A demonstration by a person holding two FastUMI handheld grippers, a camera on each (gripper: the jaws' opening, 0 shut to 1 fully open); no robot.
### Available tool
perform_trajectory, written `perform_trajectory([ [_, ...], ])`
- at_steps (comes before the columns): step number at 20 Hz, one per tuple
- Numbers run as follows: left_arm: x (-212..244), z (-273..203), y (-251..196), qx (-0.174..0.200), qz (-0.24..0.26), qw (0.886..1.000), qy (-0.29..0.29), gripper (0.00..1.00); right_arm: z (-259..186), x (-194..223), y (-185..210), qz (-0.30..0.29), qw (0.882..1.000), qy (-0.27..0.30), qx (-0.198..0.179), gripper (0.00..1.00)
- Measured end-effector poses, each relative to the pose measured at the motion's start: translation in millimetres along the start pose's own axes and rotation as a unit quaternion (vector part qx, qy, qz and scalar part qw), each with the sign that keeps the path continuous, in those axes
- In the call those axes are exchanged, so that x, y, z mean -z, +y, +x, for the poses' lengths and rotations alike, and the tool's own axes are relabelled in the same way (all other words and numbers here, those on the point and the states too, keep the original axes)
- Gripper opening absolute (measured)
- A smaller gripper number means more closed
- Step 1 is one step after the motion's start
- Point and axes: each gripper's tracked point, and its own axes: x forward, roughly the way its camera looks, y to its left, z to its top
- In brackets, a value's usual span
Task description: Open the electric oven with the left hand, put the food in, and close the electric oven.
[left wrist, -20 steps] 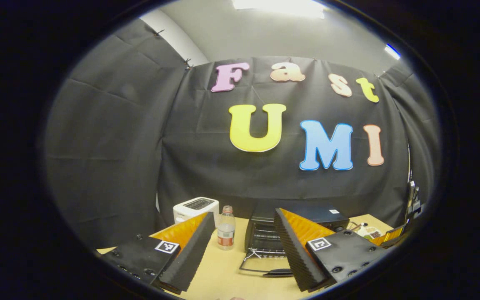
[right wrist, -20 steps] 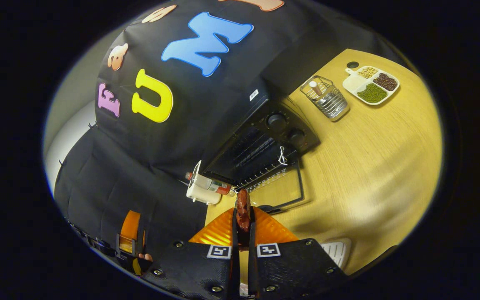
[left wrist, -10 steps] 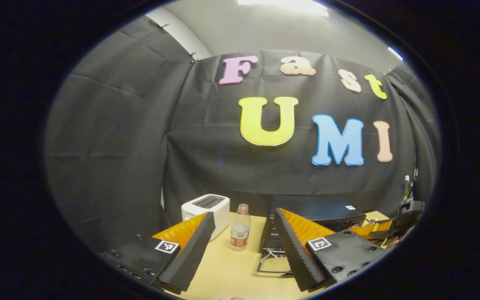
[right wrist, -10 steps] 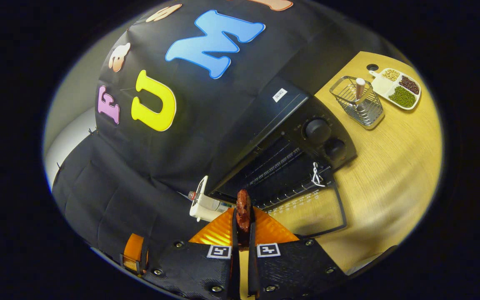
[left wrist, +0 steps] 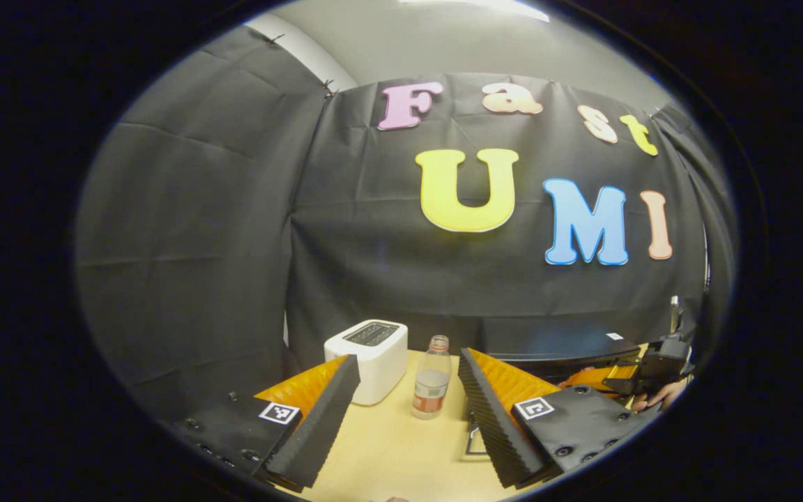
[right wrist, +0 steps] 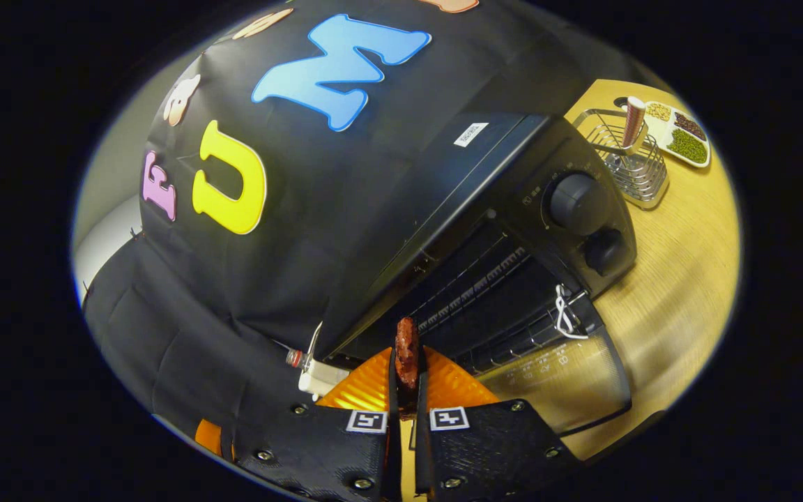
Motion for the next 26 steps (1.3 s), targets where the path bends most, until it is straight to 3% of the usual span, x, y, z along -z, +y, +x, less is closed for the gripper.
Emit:
perform_trajectory([
  [1, 3.2, 2.0, 3.8, -0.001, 0.002, 1.000, 0.005, 0.92, 8.1, -1.7, -0.5, 0.001, 1.000, -0.007, 0.002, 0.08],
  [3, 9.2, 8.6, 6.8, -0.002, 0.005, 1.000, 0.011, 1.00, 20.8, -2.5, -3.2, -0.002, 1.000, -0.013, 0.004, 0.08],
  [4, 9.8, 10.3, 7.2, -0.001, 0.004, 1.000, 0.014, 0.92, 27.9, -2.6, -5.5, -0.003, 1.000, -0.013, 0.005, 0.08],
  [5, 13.1, 12.3, 7.2, -0.001, 0.003, 1.000, 0.018, 0.92, 33.0, -2.4, -7.5, -0.004, 1.000, -0.015, 0.007, 0.08],
  [6, 16.5, 14.4, 6.9, -0.001, 0.002, 1.000, 0.022, 1.00, 35.8, -2.9, -8.3, -0.004, 1.000, -0.016, 0.005, 0.08],
  [8, 20.6, 16.8, 7.9, 0.001, 0.000, 1.000, 0.029, 0.96, 41.5, -3.1, -11.7, -0.012, 1.000, -0.020, 0.008, 0.08],
  [11, 22.1, 16.6, 9.1, 0.001, 0.006, 1.000, 0.031, 1.00, 45.9, 1.5, -14.3, -0.050, 0.998, -0.022, 0.016, 0.10],
  [14, 27.4, 18.5, 10.8, -0.003, 0.001, 0.999, 0.036, 1.00, 49.8, 0.7, -28.3, -0.084, 0.995, -0.024, 0.049, 0.17],
  [17, 36.8, 19.0, 15.8, -0.010, -0.002, 0.999, 0.041, 1.00, 47.6, -0.3, -46.0, -0.118, 0.988, -0.018, 0.093, 0.36],
  [20, 46.9, 14.7, 18.2, -0.015, -0.010, 0.999, 0.049, 1.00, 39.0, -7.8, -60.2, -0.185, 0.974, -0.032, 0.127, 0.49],
  [21, 50.8, 13.6, 17.1, -0.015, -0.012, 0.998, 0.052, 1.00, 34.8, -9.5, -60.0, -0.196, 0.971, -0.033, 0.129, 0.65],
  [22, 53.2, 12.2, 15.5, -0.015, -0.013, 0.998, 0.053, 1.00, 32.4, -12.6, -57.3, -0.200, 0.971, -0.036, 0.126, 0.62],
  [25, 53.9, 9.7, 4.5, -0.007, -0.009, 0.999, 0.053, 1.00, 20.6, -20.4, -54.2, -0.220, 0.967, -0.043, 0.122, 0.98],
  [26, 54.4, 9.2, -1.5, -0.002, -0.007, 0.999, 0.053, 1.00, 14.7, -20.3, -52.5, -0.230, 0.964, -0.042, 0.123, 0.98],
])
